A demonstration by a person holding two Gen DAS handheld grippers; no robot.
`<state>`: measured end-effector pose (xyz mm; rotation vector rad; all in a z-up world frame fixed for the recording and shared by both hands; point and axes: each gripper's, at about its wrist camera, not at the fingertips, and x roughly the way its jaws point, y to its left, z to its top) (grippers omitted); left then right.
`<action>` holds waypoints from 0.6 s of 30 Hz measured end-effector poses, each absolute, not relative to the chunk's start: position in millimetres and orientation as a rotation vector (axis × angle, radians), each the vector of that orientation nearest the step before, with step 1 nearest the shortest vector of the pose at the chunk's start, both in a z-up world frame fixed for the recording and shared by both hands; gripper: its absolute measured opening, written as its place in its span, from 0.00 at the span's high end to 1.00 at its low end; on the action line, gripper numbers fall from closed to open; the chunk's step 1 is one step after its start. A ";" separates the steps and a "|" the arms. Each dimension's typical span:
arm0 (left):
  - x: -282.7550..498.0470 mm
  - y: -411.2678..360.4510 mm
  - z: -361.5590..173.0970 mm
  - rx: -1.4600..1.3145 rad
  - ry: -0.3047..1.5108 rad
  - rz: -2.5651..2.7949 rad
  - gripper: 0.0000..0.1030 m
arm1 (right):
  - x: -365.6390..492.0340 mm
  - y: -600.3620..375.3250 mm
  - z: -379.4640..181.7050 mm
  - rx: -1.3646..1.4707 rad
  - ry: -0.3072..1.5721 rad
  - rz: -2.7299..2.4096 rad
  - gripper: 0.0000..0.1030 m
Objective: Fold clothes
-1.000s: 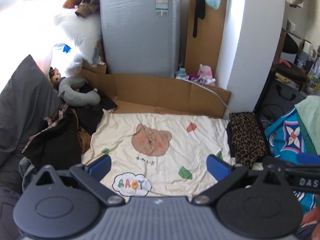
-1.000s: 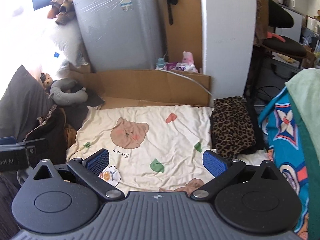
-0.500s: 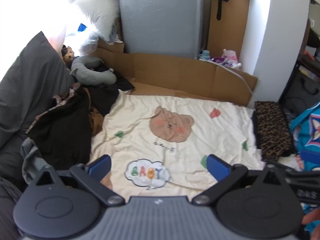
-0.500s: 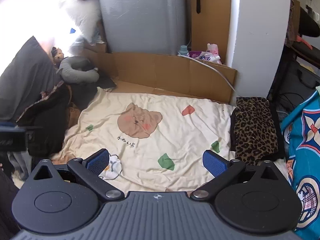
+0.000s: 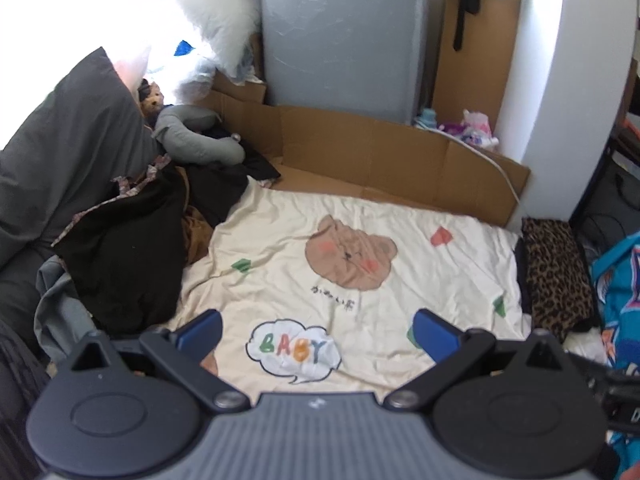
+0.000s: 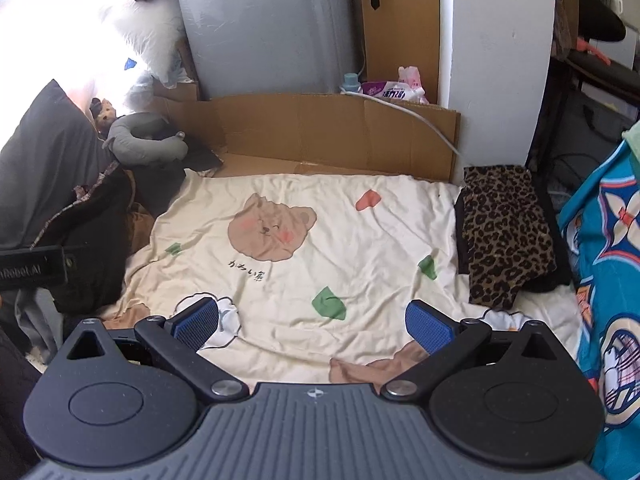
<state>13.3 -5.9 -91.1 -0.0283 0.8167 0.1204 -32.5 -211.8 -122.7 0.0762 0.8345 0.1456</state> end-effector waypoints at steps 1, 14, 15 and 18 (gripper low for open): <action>13.7 -5.0 -91.7 -0.029 0.821 0.124 0.00 | -31.4 -211.7 -123.5 0.077 0.839 0.145 0.01; 13.9 -1.2 -100.0 -0.017 0.874 0.119 0.01 | -23.8 -206.2 -129.4 0.071 0.875 0.140 0.01; 13.6 -0.8 -100.4 -0.020 0.877 0.120 0.01 | -23.7 -206.7 -129.7 0.070 0.876 0.136 0.01; 12.9 0.7 -100.5 -0.024 0.878 0.126 0.01 | -23.2 -207.8 -129.3 0.069 0.873 0.132 0.01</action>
